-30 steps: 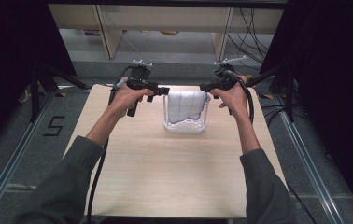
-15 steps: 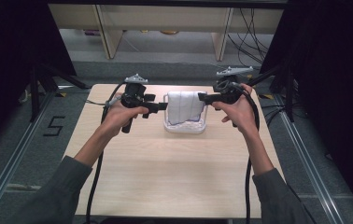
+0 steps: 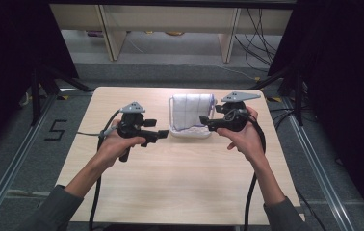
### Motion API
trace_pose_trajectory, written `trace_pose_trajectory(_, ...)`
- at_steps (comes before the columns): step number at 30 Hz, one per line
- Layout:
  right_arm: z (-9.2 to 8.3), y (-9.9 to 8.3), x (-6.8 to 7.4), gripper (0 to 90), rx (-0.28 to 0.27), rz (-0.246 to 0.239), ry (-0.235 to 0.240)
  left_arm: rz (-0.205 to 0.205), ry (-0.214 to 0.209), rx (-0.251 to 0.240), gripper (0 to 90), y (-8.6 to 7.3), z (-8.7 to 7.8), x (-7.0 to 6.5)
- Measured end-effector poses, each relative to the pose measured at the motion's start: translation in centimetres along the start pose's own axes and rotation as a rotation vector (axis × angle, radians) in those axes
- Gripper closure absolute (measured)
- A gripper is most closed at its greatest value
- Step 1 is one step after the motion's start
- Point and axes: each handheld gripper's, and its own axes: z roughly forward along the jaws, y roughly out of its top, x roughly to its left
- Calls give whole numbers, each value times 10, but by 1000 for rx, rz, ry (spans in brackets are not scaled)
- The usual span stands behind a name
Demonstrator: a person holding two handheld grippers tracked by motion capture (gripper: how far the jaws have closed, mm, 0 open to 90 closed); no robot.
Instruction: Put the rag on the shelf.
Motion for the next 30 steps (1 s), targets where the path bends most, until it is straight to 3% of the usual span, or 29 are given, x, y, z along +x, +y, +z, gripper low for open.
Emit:
trace_pose_trajectory(4, 2, -17, 5, 263, -15, 0, 25, 4, -4, 9, 294, -16, -2, -7)
trace_pose_trajectory(6, 2, -26, 8, 268, -12, 14, 40, 25, 1, 10, 276, -22, -3, -10)
trace_pose_trajectory(8, 5, -35, 12, 269, 32, 0, 53, 47, 2, 23, 253, -31, -3, -15)
trace_pose_trajectory(12, 6, -53, 14, 270, 52, 20, 58, 42, -20, 6, 224, -44, -6, -22)
trace_pose_trajectory(15, 10, -63, 15, 276, 57, 25, 72, 63, -10, 9, 214, -52, -10, -26)
trace_pose_trajectory(18, 15, -68, 18, 280, 68, 9, 57, 87, -5, 19, 214, -58, -10, -28)
trace_pose_trajectory(19, 17, -70, 17, 280, 67, -31, 54, 91, -1, 20, 214, -59, -10, -29)
trace_pose_trajectory(22, 18, -75, 24, 280, 77, 11, 71, 93, -2, 31, 214, -65, -9, -30)
trace_pose_trajectory(23, 18, -75, 23, 280, 81, -9, 68, 100, 11, 36, 214, -68, -8, -31)
trace_pose_trajectory(29, 17, -79, 30, 278, 61, -24, 93, 105, 29, 35, 215, -85, -7, -35)
trace_pose_trajectory(30, 16, -80, 33, 278, 65, -3, 87, 105, 23, 32, 215, -88, -7, -35)
